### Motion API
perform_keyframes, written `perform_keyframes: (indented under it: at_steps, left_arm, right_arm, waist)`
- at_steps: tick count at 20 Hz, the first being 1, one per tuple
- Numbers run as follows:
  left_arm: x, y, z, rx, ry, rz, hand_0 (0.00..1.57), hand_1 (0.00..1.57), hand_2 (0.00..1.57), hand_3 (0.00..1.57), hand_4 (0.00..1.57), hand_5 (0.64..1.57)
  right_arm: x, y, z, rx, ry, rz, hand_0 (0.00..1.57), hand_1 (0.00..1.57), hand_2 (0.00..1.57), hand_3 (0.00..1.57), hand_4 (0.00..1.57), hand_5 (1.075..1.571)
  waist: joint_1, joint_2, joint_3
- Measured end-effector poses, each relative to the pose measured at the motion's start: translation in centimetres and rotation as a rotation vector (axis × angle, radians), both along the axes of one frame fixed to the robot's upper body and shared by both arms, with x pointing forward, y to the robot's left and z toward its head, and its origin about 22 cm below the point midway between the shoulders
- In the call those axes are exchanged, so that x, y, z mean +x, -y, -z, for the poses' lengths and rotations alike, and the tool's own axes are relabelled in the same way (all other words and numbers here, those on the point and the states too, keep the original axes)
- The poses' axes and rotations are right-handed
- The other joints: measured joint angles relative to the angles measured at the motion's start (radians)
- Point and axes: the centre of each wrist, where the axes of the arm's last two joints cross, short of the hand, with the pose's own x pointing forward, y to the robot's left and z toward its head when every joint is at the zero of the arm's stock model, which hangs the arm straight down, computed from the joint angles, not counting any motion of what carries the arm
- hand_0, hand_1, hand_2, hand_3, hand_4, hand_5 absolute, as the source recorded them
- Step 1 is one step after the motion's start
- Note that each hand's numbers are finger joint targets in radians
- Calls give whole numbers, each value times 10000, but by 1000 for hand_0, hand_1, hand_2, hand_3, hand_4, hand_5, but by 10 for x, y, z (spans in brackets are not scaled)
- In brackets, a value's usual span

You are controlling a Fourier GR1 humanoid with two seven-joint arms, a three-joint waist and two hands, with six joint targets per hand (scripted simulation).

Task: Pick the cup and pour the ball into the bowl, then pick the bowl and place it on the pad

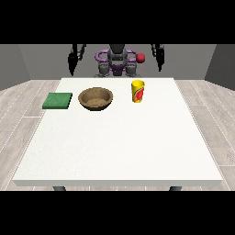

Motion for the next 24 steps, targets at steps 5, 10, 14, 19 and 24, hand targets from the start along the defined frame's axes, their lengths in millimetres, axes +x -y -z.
perform_keyframes:
  at_steps: [5, 10, 14, 19, 24]
  left_arm:
    - [1, -6, -17, 226, 136, 13, 0, 0, 0, 0, 0, 1557]
    - [12, -3, -45, -998, 478, -304, 0, 0, 0, 0, 0, 1554]
    - [17, -19, -59, -1448, 973, -523, 0, 0, 0, 0, 0, 1544]
    - [25, -30, -59, -1529, 1707, -560, 0, 0, 0, 0, 0, 1539]
    - [40, -34, -47, -1503, 2556, -638, 0, 0, 0, 0, 0, 1527]
  right_arm:
    - [2, 5, -18, -190, 187, -49, 0, 0, 0, 0, 0, 1569]
    - [-2, 35, -32, 441, 249, -415, 0, 0, 0, 0, 0, 1570]
    - [-2, 57, -50, 757, 644, -543, 0, 0, 0, 0, 0, 1570]
    - [-1, 62, -56, 942, 1216, -659, 0, 0, 0, 0, 0, 1569]
    - [8, 58, -56, 971, 1887, -877, 0, 0, 0, 0, 0, 1570]
  waist:
    - [-21, -1528, -199]
    - [-143, -1910, -318]
    - [-187, -1448, -356]
    - [-168, -662, -376]
    - [-311, 245, -378]
